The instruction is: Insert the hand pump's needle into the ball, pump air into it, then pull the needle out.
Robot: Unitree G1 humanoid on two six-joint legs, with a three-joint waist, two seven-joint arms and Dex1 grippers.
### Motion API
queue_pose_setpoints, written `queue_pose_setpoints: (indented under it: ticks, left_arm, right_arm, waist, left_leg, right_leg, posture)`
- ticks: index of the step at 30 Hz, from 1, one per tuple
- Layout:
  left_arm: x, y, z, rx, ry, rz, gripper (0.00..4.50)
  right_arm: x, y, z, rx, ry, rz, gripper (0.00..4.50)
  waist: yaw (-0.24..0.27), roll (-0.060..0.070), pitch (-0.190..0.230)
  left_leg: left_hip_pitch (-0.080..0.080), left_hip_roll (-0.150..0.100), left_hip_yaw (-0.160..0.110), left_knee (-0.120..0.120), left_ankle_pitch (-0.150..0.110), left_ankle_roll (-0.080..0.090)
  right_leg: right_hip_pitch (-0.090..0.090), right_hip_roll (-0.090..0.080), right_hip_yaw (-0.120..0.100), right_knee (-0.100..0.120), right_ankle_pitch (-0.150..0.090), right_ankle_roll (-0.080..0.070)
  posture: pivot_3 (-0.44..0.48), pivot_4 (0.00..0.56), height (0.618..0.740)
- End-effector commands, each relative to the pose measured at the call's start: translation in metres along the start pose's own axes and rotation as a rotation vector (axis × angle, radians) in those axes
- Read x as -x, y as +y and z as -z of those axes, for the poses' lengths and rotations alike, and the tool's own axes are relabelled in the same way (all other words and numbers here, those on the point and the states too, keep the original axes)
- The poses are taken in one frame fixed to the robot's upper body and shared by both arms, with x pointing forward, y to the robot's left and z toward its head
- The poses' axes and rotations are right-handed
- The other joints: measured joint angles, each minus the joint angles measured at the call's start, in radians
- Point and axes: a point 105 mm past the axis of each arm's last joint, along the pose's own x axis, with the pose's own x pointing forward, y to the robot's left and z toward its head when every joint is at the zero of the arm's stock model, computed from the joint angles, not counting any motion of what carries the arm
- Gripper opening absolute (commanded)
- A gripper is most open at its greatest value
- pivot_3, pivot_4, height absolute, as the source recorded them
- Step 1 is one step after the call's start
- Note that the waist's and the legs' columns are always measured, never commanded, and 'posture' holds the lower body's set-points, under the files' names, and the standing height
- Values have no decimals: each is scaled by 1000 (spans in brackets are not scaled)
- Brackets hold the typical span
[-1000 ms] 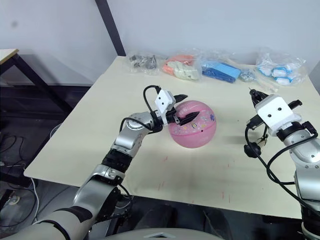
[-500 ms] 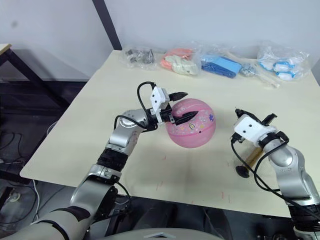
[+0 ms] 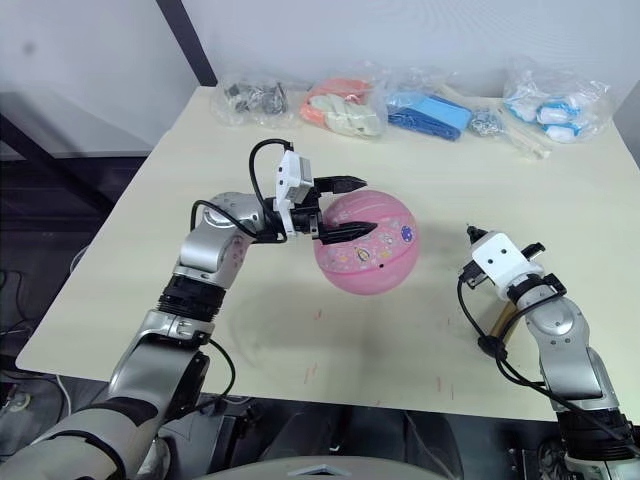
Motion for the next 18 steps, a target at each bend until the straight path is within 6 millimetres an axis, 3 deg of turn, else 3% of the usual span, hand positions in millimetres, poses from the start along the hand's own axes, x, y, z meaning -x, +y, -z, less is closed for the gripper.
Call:
queue_pose_setpoints:
  ticks: [1, 4, 8, 18]
  left_arm:
    - [9, -1, -9, -10, 18, 30, 4500]
    - [13, 1, -20, -22, 0, 32, 4500]
    - [13, 3, -33, -26, -46, 16, 4500]
    - [13, 3, -44, -44, -101, -3, 4500]
  right_arm:
    - [1, -9, -3, 0, -18, 34, 86]
    - [1, -10, -2, 1, -19, 36, 86]
    - [1, -10, -2, 3, -21, 38, 86]
    - [0, -12, 0, -11, -26, 46, 86]
  waist:
    - [-1, 0, 0]
    - [-2, 0, 2]
    - [-2, -1, 5]
    - [-2, -1, 5]
  left_leg:
    - [-1, 0, 0, 0, 0, 0]
    - [-10, 0, 3, 4, 1, -2]
    - [-11, 0, 2, 5, 3, -4]
    - [-11, 0, 2, 12, 3, -4]
  right_leg:
    - [-1, 0, 0, 1, 0, 0]
    - [-13, -1, 0, 11, 0, 0]
    - [-14, -1, -1, 13, 0, 0]
    - [-13, 0, 0, 19, 0, -1]
  posture:
    - [0, 150, 736]
    - [0, 150, 736]
    - [0, 150, 736]
    - [0, 150, 736]
